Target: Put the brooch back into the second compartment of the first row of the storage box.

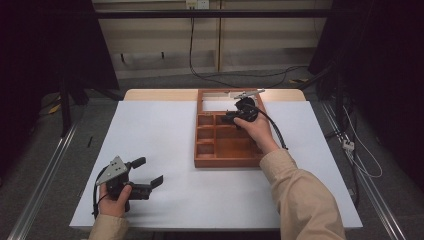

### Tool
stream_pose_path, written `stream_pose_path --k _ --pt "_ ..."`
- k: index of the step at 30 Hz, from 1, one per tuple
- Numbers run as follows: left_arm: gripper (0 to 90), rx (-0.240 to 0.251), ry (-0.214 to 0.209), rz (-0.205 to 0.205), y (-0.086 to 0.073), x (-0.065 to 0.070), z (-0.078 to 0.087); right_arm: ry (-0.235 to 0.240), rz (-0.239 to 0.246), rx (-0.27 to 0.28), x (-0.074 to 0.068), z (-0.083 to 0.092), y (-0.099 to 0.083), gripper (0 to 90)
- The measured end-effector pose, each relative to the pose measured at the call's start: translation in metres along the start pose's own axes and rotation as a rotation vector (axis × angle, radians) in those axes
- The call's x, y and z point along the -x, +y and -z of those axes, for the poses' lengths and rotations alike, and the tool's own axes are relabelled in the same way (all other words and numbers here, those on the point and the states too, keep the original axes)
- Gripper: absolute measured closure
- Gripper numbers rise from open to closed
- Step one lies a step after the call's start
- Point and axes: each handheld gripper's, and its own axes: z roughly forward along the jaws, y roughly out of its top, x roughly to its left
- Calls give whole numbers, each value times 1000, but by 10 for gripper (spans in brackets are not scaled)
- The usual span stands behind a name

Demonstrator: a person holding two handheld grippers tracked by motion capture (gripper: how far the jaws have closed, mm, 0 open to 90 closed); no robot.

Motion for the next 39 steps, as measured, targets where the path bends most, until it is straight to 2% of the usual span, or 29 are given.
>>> stream_pose_path --k 8,11,16,27,33,39 --pt "26 0 2 2 0 0 1 2 -23 20 -4 9 3 445" --pt "26 0 1 1 -1 -1 2 17 -37 29 -5 13 3 363" --pt "26 5 8 9 -1 -2 4 24 -35 26 -11 18 1 289" --pt "26 8 5 5 -1 -2 5 20 -28 36 -19 36 -10 207" --pt "26 8 4 8 -1 -1 6 21 -38 52 -21 52 -20 182" --pt "26 5 4 7 -1 0 6 16 -20 63 -23 67 -32 172"
